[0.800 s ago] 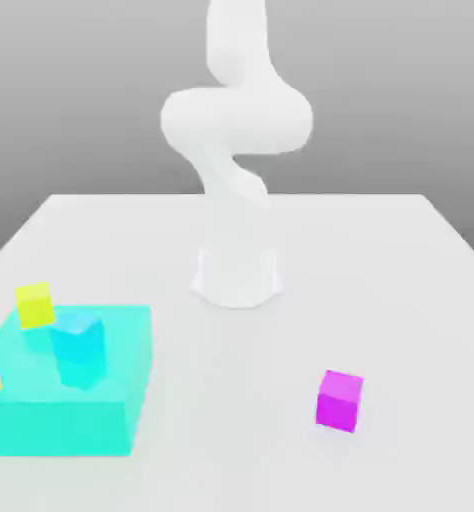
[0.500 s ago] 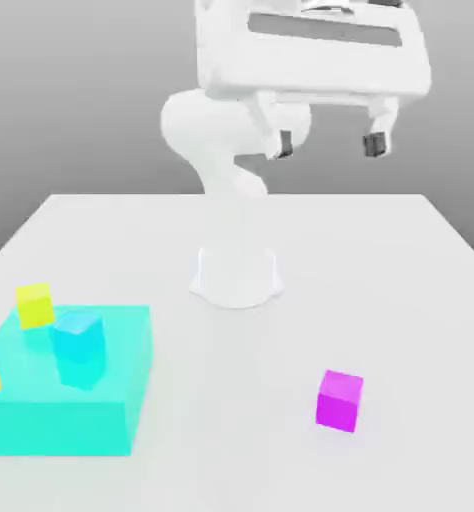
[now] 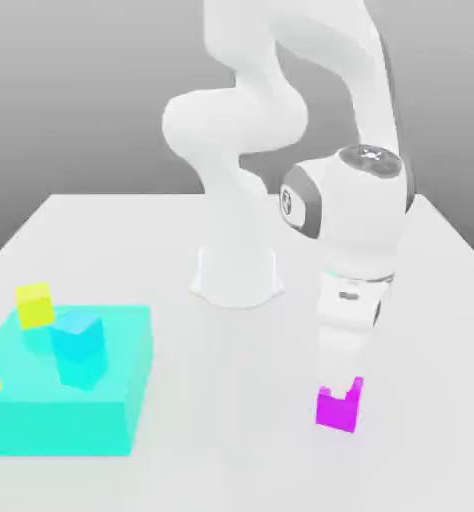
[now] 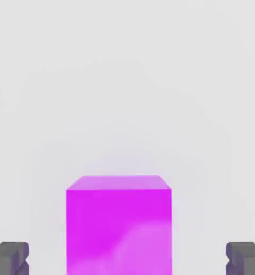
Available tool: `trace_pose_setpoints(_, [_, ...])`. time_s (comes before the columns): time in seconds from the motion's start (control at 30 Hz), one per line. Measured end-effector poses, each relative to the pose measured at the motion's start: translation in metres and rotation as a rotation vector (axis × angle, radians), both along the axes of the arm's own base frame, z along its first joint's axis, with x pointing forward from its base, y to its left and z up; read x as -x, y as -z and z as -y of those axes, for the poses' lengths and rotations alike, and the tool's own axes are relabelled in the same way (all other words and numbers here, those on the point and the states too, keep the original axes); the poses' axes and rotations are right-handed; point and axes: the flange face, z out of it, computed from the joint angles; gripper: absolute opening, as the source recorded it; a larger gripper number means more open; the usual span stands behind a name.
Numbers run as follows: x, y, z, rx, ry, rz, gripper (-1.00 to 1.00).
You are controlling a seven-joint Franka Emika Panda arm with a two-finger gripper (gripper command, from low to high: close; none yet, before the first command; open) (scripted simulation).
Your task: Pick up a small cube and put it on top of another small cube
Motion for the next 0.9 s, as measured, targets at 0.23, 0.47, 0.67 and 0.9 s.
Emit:
trace_pose_setpoints(0.23, [0.002,0.025,0.001,0.000,0.000,-0.003,-1.00])
trace_pose_setpoints(0.47, [0.001,-0.006,0.000,0.001,-0.001,-0.002,-1.00])
trace_pose_setpoints(0.67, [-0.050,-0.056,0.072,0.000,0.267,-0.004,-1.00])
trace_pose_setpoints(0.9, [-0.107,-0.120,0.290,-0.003,0.899,-0.004,-1.00])
